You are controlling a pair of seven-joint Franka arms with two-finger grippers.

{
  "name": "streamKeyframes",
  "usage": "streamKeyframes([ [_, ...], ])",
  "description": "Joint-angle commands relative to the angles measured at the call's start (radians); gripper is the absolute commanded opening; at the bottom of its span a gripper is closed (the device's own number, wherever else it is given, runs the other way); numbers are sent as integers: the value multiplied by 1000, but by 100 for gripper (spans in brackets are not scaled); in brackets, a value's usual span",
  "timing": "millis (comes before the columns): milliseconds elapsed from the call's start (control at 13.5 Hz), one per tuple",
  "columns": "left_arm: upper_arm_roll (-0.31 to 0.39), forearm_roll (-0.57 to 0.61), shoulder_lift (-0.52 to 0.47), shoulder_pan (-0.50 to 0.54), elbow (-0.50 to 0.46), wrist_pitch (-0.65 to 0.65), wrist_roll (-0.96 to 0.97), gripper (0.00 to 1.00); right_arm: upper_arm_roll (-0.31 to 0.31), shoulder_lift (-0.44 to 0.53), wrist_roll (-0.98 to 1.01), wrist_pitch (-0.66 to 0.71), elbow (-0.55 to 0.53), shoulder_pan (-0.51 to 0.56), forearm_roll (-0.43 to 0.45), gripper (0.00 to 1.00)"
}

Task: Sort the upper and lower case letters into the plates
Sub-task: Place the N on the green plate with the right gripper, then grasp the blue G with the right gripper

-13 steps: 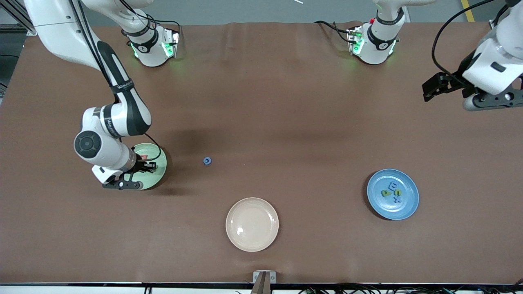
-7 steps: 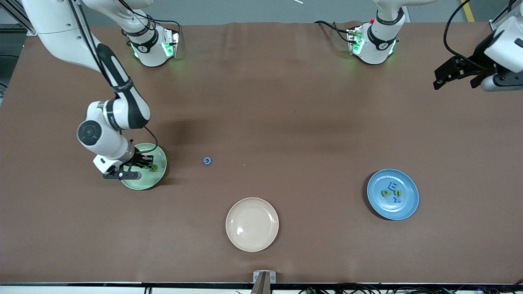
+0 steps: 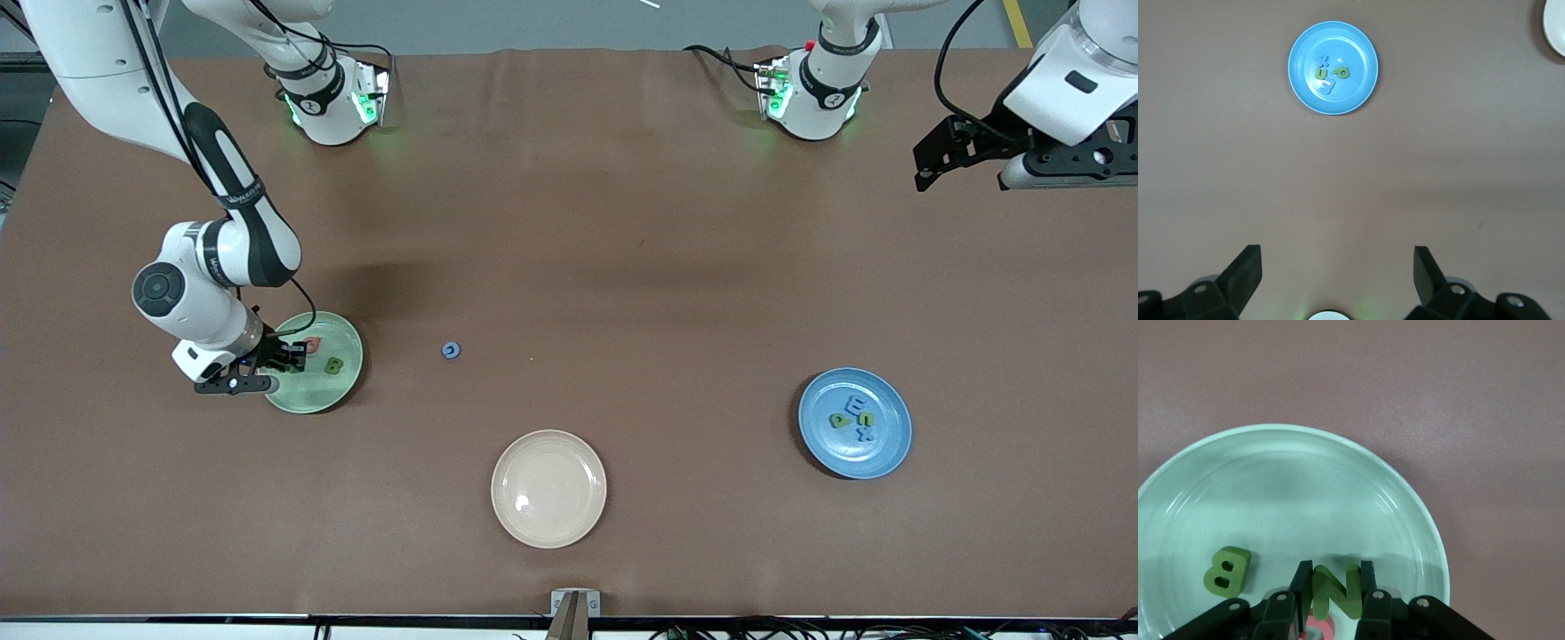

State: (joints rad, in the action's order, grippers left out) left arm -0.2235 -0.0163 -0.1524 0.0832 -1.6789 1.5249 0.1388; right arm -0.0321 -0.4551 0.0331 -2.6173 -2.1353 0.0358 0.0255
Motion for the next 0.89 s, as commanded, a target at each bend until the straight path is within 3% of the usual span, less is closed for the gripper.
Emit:
streamKeyframes([
  [0,24,6,-15,9,1,4,-22,100,-11,7,5,-17,-14,12,11,98],
  [371,24,9,-10,7,8,1,-22,100,-26,26,-50,28,14,-5,-1,100],
  [520,23,10,-4,4,8,0,-18,100,-57,42,-229,77,20,-48,-1,100],
  [817,16,15,-4,6,7,-9,-8,100,-62,35,-594,68,26,-232,1,100],
])
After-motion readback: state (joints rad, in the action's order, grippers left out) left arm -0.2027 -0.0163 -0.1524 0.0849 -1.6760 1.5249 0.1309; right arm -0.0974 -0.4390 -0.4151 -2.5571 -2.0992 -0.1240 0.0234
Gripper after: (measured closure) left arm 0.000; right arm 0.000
